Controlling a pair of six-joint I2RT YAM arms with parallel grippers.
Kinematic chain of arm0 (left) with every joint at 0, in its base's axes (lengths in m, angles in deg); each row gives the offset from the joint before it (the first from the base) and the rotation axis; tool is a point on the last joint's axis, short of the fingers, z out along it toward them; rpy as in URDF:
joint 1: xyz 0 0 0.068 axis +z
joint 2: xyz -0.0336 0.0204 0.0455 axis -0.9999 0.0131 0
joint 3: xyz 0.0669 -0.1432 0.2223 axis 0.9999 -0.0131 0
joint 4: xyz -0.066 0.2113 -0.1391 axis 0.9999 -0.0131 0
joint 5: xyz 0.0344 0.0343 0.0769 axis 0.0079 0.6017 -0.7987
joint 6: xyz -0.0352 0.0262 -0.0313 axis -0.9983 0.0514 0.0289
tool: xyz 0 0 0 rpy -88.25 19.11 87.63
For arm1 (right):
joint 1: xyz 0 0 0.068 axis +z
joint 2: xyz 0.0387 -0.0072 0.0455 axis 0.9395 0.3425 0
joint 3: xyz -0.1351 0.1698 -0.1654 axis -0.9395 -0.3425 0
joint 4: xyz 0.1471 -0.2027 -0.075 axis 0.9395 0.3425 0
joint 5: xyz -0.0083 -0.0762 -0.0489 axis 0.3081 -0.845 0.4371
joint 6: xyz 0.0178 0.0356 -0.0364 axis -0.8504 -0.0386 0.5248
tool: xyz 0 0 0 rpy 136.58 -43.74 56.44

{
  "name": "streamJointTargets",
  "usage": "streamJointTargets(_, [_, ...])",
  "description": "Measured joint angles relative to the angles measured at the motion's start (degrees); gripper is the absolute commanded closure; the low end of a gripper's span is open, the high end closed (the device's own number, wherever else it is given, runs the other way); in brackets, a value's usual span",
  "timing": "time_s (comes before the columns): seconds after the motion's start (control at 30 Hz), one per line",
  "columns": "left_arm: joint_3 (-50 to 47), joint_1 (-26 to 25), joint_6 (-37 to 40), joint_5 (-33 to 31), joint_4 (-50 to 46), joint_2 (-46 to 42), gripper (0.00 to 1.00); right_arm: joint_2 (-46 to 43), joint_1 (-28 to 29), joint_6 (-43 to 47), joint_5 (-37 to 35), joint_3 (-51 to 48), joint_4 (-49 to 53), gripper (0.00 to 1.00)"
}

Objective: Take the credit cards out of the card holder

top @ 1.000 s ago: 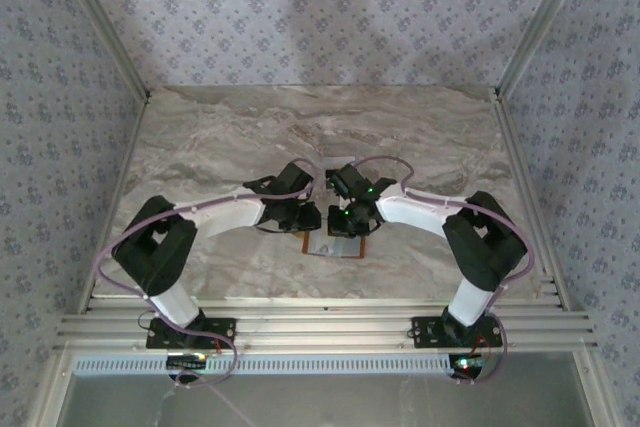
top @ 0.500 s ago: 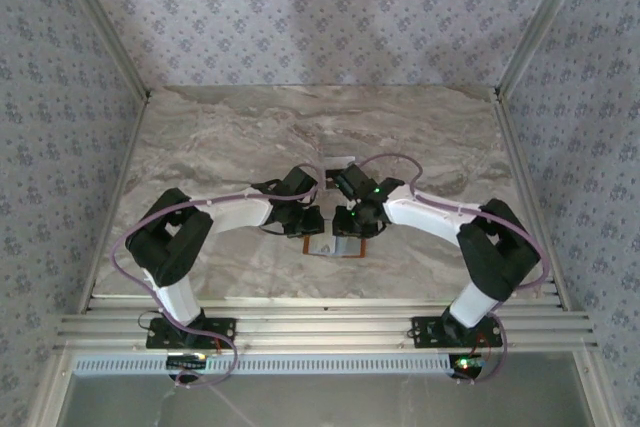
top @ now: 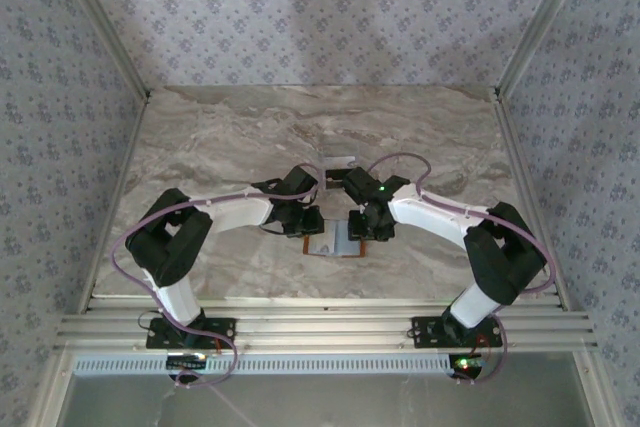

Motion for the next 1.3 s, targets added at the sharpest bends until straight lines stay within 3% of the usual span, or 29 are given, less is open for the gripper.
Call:
streamJointTargets(0.6, [0.3, 0.5, 1.3, -3.4, -5.8, -3.3, 0.79, 3.8, -2.3, 2.1, 1.7, -3.2, -4.7, 0.62])
streamJointTargets(0.83, [1.4, 0.4, 1.8, -3.4, -7.2, -3.5, 0.8, -0.3, -2.3, 2.1, 1.3, -1.0, -2.6, 0.63])
streamJointTargets(1.07, [2.9, -0.3, 2.1, -3.4, -7.3, -3.5, 0.85, -2.8, -2.2, 1.4, 9.0, 0.7, -7.4, 0.68])
streamJointTargets(1.3, [2.9, -0.3, 2.1, -3.4, -7.3, -1.7, 0.87, 2.8, -1.9, -1.0, 18.3, 0.7, -15.6, 0.73])
